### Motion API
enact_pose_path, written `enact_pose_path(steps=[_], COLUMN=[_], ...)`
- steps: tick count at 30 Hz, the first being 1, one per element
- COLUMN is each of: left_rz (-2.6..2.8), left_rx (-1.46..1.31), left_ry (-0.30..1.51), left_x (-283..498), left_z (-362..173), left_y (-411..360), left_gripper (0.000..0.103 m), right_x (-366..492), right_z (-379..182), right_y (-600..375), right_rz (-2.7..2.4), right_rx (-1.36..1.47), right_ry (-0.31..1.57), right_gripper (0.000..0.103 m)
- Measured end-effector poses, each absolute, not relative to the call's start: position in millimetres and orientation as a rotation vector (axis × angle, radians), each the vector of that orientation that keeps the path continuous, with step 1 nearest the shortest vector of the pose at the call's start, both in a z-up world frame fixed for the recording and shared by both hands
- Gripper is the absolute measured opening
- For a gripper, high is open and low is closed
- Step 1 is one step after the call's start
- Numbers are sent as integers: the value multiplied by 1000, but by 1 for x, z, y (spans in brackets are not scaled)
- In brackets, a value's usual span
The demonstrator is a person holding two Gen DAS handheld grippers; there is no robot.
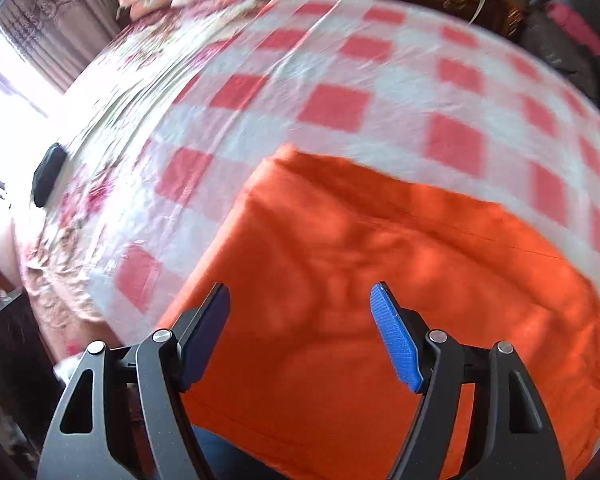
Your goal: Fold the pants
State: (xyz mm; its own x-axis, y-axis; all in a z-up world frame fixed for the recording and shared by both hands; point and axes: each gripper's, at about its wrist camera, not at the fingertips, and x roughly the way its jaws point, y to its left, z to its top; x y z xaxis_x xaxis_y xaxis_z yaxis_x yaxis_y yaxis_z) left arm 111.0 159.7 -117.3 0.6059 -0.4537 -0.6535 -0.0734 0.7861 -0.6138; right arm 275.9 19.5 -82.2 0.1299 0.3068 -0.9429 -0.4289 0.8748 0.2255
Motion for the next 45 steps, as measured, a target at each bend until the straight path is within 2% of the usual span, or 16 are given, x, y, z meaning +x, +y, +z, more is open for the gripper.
enact_pose_path(steps=[7,9,13,14,15,16,17,18,22,25,27,28,29,34,40,45], left_rz=[-209,-237,-289,-305,-320,-331,-347,-375,-486,-534,-530,-516,-505,-459,-479,-460], left_rx=[-166,-62,30,38,44,50,55,55,74,97,158,213,253,460,543,727], left_ry=[823,790,744,735,727,721,711,695,612,578,580,579,567,592,549,531], left_x=[99,95,92,91,91,93,93,92,97,102,102,97,90,64,66,69], left_z=[-71,-63,-53,-50,-48,-46,-44,-41,-36,-47,-63,-72,-78,-110,-108,-136], left_y=[87,63,30,24,18,13,8,1,-38,-73,-94,-104,-109,-130,-158,-195], left_gripper=[6,6,6,6,6,6,6,6,6,8,20,41,57,58,58,57], right_x=[276,276,275,273,272,272,273,275,273,273,274,275,275,273,277,279], right_z=[-81,-77,-72,-72,-71,-71,-71,-69,-53,-65,-86,-100,-107,-138,-142,-140], right_y=[49,46,36,31,24,16,-5,-17,-92,-155,-191,-208,-217,-237,-244,-250], right_rz=[552,568,570,580,586,581,581,588,571,546,556,547,540,574,633,660], right_rx=[-154,-152,-163,-163,-162,-158,-97,-58,108,270,390,436,454,561,602,628], right_ry=[1413,1414,1404,1388,1375,1380,1392,1392,1320,1312,1310,1315,1316,1314,1305,1323], right_gripper=[71,76,76,67,41,28,10,7,6,5,5,5,5,5,5,5])
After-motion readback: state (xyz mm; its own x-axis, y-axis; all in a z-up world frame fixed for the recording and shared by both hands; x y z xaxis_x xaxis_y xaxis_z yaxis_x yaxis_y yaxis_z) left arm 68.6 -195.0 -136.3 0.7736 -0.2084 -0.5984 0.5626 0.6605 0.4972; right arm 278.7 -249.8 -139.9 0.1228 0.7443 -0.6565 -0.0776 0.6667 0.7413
